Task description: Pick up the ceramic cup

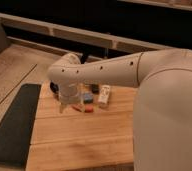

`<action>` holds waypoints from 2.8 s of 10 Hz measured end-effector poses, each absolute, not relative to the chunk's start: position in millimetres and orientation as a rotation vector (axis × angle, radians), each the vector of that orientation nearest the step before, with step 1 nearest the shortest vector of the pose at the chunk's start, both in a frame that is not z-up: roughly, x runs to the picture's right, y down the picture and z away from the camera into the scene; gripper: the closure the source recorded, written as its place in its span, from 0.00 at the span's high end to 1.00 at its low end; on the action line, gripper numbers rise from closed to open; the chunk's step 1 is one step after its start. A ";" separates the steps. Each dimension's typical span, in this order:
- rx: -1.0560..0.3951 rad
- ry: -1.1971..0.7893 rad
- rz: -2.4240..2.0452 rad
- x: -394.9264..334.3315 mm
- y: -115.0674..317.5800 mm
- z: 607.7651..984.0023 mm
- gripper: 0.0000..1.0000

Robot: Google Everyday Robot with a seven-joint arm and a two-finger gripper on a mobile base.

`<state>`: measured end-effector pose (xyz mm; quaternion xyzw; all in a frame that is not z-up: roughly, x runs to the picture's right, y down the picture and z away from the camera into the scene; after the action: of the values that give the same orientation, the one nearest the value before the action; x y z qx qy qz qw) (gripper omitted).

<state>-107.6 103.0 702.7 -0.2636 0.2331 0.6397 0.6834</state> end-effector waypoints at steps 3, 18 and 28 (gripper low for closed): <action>-0.591 0.523 1.434 -107.6 103.0 702.7 0.65; -0.591 0.523 1.434 -107.7 103.0 702.8 0.65; -0.298 0.171 1.389 -46.8 -39.0 729.0 0.65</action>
<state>-46.8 -39.0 729.0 -0.1365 0.0785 0.6369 0.7547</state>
